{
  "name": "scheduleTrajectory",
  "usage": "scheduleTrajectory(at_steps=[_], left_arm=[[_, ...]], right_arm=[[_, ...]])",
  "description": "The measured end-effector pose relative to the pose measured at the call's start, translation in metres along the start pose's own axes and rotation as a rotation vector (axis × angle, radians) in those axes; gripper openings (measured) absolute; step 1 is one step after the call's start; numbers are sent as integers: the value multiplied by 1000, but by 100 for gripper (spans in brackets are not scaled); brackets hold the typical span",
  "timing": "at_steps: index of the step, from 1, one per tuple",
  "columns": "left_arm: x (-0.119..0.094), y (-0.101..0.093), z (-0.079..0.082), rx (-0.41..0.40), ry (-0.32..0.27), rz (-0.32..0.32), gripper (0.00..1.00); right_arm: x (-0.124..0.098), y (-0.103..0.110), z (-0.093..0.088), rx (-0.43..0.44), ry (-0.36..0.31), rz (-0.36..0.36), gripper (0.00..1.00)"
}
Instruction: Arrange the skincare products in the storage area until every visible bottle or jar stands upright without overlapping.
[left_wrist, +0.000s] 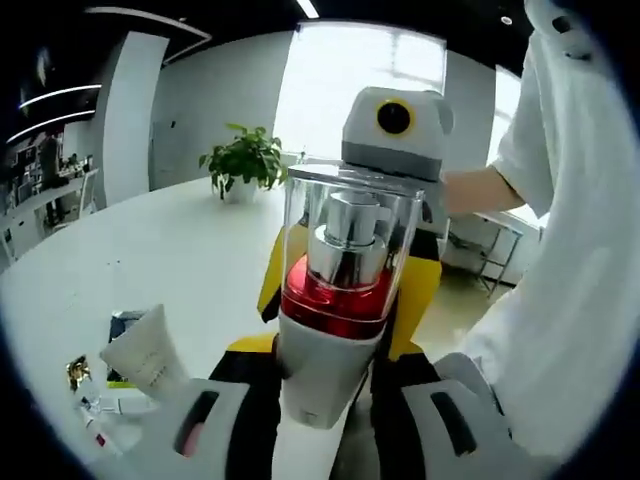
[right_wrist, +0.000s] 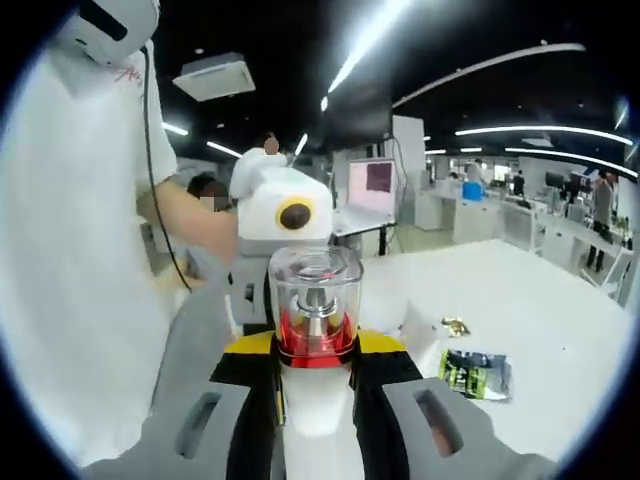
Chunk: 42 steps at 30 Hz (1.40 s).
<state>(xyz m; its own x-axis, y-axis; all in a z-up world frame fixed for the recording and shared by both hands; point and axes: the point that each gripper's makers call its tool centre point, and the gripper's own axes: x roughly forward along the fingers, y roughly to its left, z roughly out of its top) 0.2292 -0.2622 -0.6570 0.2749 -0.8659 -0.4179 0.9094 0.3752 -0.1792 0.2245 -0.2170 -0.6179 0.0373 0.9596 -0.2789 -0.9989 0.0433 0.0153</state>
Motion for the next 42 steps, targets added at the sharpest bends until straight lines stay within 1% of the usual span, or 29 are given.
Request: scheduleTrajectory(at_steps=[2, 5, 6, 7, 8, 9, 11, 14, 16, 18, 21, 24, 30, 31, 34, 36, 40, 42], left_arm=[[6, 2, -7, 10, 20, 6, 28], [16, 10, -24, 45, 68, 30, 28], [16, 13, -28, 52, 73, 34, 28], [19, 18, -37, 67, 87, 43, 27], [21, 21, -41, 64, 92, 47, 27], [25, 25, -49, 73, 99, 52, 27], [27, 28, -57, 81, 123, 52, 27], [34, 34, -73, 97, 170, 45, 26], [37, 35, -81, 91, 184, 42, 26], [39, 40, -86, 66, 166, 37, 26], [41, 40, -86, 65, 167, 30, 26], [43, 41, -88, 77, 182, 24, 26], [49, 45, -96, 97, 210, 32, 26], [48, 46, -94, 91, 200, 34, 26], [50, 47, -94, 95, 196, 29, 26], [51, 47, -94, 101, 193, 30, 26], [51, 48, -93, 103, 185, 42, 26], [50, 47, -93, 74, 177, 52, 27]], right_arm=[[1, -2, -8, -5, 5, -2, 26], [4, -7, -26, -23, 30, 0, 26], [6, -8, -31, -28, 39, 1, 26], [7, -9, -36, -35, 49, 1, 26], [9, -11, -43, -39, 62, -1, 27], [10, -12, -47, -40, 70, -2, 27], [13, -14, -56, -45, 82, -1, 27], [18, -16, -71, -52, 109, 4, 27], [21, -17, -80, -50, 130, 14, 27], [21, -19, -83, -26, 122, 8, 27], [23, -21, -86, -21, 120, 6, 27], [24, -23, -89, -18, 113, 2, 27], [24, -25, -99, -21, 91, -3, 27], [21, -27, -98, -21, 72, -9, 27], [19, -27, -98, -27, 57, -15, 27], [19, -28, -97, -48, 54, -15, 27], [19, -28, -98, -59, 55, -26, 27], [19, -28, -98, -56, 57, -28, 27]])
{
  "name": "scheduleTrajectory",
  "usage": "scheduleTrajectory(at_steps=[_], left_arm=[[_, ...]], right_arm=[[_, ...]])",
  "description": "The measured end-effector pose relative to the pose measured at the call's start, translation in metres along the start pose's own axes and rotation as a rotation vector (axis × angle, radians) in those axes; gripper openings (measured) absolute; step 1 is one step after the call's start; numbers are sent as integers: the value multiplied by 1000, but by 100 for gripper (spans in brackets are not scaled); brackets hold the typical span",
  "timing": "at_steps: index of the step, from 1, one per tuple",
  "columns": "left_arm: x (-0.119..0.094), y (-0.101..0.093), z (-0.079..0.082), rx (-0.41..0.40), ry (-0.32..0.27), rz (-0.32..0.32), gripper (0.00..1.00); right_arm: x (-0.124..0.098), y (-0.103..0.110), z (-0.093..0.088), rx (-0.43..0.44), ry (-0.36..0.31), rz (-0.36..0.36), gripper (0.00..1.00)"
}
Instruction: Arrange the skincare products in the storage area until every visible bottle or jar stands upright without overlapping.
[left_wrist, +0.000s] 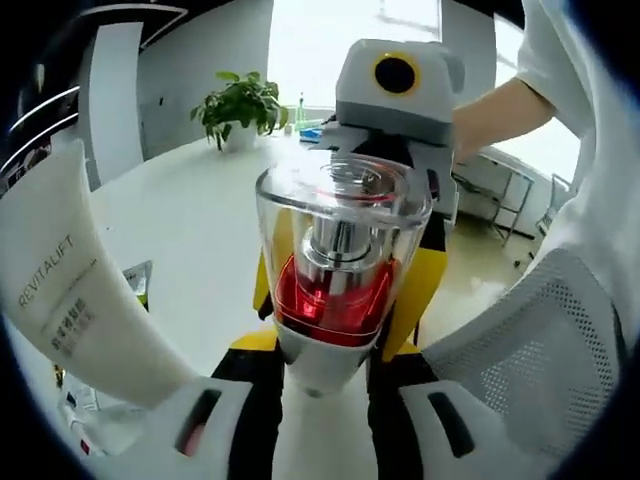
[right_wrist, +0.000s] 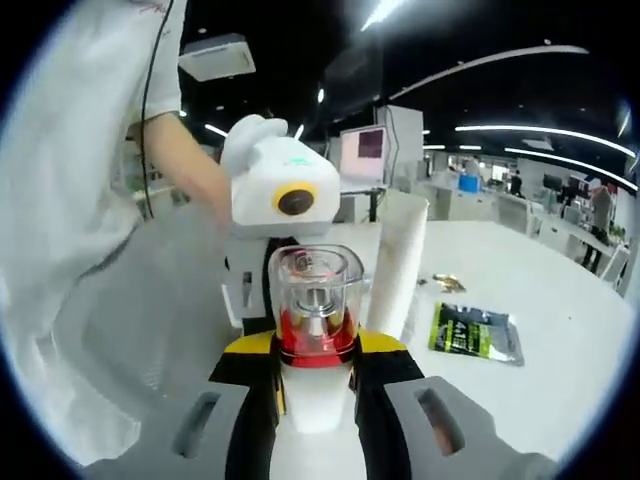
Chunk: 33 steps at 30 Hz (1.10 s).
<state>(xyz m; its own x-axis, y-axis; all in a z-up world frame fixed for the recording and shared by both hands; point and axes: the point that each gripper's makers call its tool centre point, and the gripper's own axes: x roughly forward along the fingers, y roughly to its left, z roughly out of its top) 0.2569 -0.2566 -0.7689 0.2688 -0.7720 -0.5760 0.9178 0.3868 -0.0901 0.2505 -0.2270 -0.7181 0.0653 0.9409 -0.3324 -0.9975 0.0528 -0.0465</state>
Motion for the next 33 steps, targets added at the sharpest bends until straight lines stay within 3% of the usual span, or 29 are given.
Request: scheduleTrajectory(at_steps=[5, 14, 24, 33], left_arm=[[-15, 3, -15, -57, 13, 49, 34], [-51, -2, -28, -247, -60, 98, 50], [-75, 1, -49, -324, -71, 169, 67], [-89, 4, -60, -378, -65, 204, 75]], right_arm=[[1, -4, -1, 5, -6, -4, 27], [9, -32, 0, 11, -13, -24, 27], [19, -58, 4, 12, -7, -32, 28], [24, -68, 7, 15, -7, -27, 28]])
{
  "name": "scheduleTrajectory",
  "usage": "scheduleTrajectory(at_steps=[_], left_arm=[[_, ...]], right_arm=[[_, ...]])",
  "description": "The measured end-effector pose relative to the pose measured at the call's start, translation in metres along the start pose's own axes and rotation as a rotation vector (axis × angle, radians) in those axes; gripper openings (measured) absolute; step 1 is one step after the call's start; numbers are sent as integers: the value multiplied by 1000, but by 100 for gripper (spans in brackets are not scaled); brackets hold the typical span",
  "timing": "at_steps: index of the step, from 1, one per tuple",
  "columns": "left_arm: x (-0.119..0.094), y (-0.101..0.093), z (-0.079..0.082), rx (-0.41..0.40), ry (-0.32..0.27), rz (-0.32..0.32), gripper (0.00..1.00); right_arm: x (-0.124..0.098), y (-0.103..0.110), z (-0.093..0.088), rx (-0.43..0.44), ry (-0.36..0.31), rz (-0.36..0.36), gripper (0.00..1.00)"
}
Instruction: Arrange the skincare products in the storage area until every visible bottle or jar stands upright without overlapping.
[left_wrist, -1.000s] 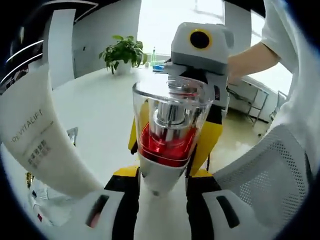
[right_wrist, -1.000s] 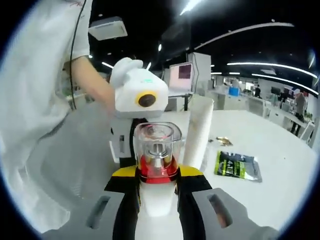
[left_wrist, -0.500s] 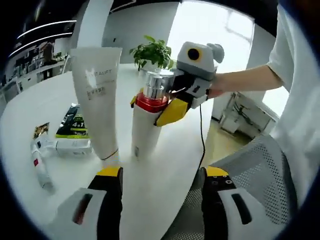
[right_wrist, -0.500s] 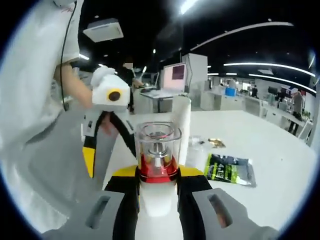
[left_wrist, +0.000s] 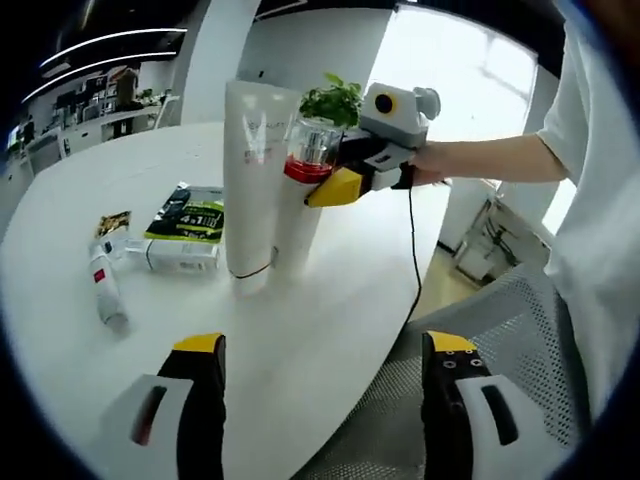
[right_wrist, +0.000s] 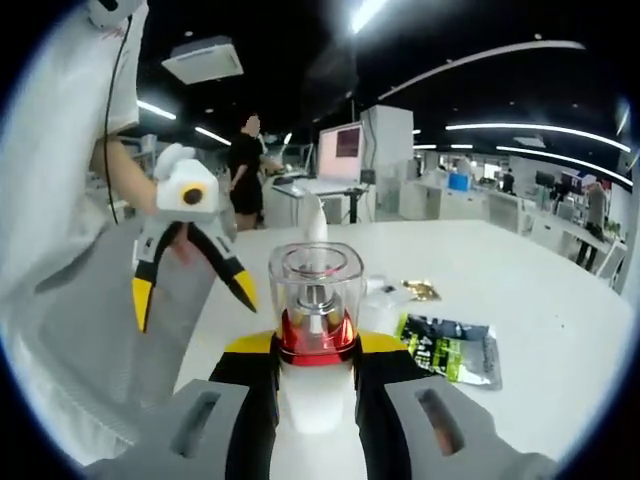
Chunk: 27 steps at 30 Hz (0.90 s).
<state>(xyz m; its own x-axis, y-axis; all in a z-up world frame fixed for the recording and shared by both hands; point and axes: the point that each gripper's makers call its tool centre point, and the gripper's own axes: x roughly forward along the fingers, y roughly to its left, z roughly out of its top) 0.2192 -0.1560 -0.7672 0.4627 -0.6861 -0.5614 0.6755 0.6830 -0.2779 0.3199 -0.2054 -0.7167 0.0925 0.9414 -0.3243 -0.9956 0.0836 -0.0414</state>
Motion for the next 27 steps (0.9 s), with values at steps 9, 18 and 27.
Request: scheduleTrajectory(at_steps=[9, 18, 27], left_arm=[[-1, 3, 1, -11, -19, 41, 91], [0, 4, 1, -24, -23, 61, 99], [-6, 4, 5, -61, -44, 90, 99]], right_arm=[[3, -2, -3, 8, 2, 12, 28], [4, -1, -17, 17, 55, 10, 28], [-8, -2, -30, 28, 120, -7, 36]])
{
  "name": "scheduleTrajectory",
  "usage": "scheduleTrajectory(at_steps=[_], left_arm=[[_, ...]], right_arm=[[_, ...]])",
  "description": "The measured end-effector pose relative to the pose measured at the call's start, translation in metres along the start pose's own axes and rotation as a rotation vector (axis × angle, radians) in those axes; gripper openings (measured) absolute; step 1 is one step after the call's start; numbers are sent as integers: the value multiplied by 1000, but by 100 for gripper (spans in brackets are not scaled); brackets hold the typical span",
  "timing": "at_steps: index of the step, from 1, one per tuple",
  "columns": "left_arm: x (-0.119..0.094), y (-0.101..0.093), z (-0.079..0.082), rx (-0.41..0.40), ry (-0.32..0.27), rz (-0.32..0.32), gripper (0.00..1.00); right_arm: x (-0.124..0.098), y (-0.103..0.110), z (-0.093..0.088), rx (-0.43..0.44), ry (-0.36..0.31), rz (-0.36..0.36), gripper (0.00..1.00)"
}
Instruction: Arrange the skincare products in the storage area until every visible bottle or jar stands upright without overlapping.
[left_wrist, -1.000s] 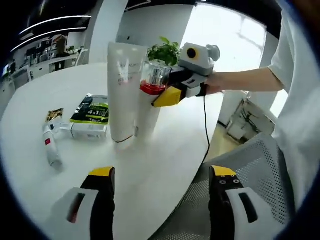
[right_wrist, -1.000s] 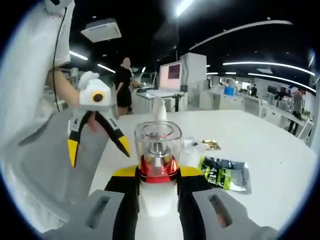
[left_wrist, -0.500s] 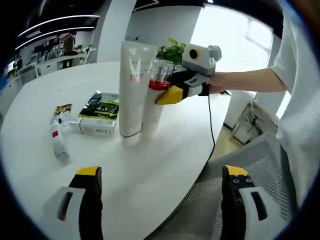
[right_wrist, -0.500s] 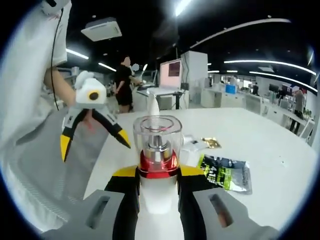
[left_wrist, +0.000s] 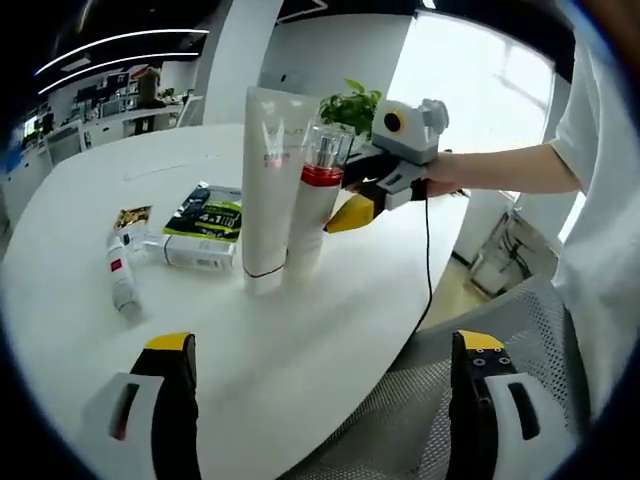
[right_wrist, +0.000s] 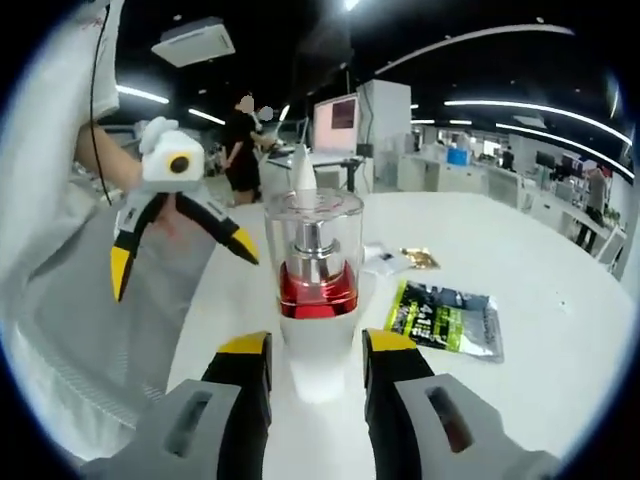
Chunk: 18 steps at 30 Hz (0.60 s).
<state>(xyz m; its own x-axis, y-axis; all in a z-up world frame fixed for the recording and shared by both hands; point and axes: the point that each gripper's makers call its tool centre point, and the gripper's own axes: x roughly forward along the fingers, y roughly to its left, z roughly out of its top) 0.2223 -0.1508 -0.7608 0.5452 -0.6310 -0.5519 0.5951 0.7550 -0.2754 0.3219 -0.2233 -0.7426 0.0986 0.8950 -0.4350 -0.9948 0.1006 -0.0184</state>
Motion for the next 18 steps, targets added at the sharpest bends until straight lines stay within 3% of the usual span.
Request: scheduleTrajectory(at_steps=[8, 18], left_arm=[[-21, -3, 20, -64, -56, 47, 98], [-48, 12, 18, -66, -66, 103, 99]], right_arm=[[-10, 3, -5, 32, 33, -47, 48], [-23, 20, -4, 103, 49, -135, 60]])
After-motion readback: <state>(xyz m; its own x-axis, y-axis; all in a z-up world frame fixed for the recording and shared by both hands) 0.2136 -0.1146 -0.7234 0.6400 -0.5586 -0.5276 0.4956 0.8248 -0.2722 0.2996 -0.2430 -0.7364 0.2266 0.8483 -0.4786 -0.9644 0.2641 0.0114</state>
